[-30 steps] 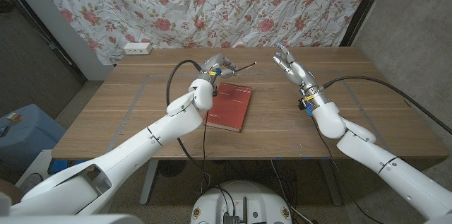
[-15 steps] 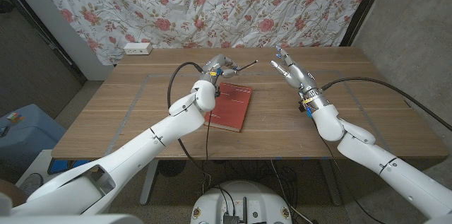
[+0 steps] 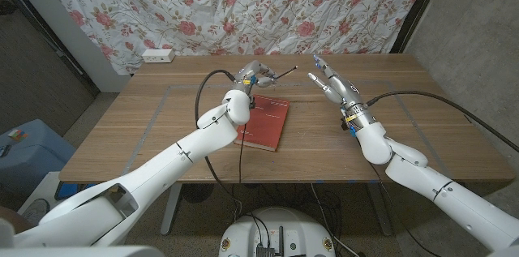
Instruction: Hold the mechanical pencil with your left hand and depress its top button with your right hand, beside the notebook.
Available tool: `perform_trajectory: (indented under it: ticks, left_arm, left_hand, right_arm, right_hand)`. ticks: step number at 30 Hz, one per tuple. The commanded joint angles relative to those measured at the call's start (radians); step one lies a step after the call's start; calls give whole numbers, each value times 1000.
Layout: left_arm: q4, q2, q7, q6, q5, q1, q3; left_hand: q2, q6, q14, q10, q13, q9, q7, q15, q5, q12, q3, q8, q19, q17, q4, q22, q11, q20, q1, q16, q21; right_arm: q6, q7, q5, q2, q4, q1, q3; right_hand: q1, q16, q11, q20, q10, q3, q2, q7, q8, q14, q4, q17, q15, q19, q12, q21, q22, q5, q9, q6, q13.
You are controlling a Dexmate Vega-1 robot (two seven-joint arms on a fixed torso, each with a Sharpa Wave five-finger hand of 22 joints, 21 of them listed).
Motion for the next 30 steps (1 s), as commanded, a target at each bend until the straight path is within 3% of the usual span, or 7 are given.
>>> perform_trajectory:
  ticks: [1, 12, 30]
  left_arm:
    - [20, -6, 3, 3, -18, -20, 12]
    - [27, -6, 8, 1, -28, -26, 15]
    - [30, -7, 8, 1, -36, -29, 20]
  left_hand:
    - [8, -1, 7, 9, 3, 3, 9, -168, 8, 8, -4, 1, 8, 3, -2, 6, 0, -52, 3, -2, 5]
    - [9, 0, 8, 10, 3, 3, 8, -168, 8, 8, -6, 1, 7, 3, -2, 6, 0, -52, 4, -2, 4]
    - [9, 2, 9, 11, 4, 3, 6, -168, 8, 8, -10, 1, 8, 3, -1, 6, 0, -51, 4, -2, 4]
  right_arm:
    - [-16, -1, -22, 12, 14, 23, -34]
    - [-39, -12, -43, 14, 7, 27, -50]
    - [-63, -4, -76, 12, -12, 42, -77]
  right_hand:
    - [-9, -2, 5, 1, -2, -3, 2, -2, 8, -3, 2, 5, 4, -2, -1, 0, 3, 6, 4, -2, 3]
    - [-17, -8, 29, 11, -21, -2, 13, -2, 8, -19, 10, 11, 24, -18, -3, -5, 3, 12, 5, -1, 3]
    - [-22, -9, 39, 14, -21, -3, 16, -2, 10, -20, 14, 16, 37, -24, 2, -5, 3, 18, 5, 6, 2]
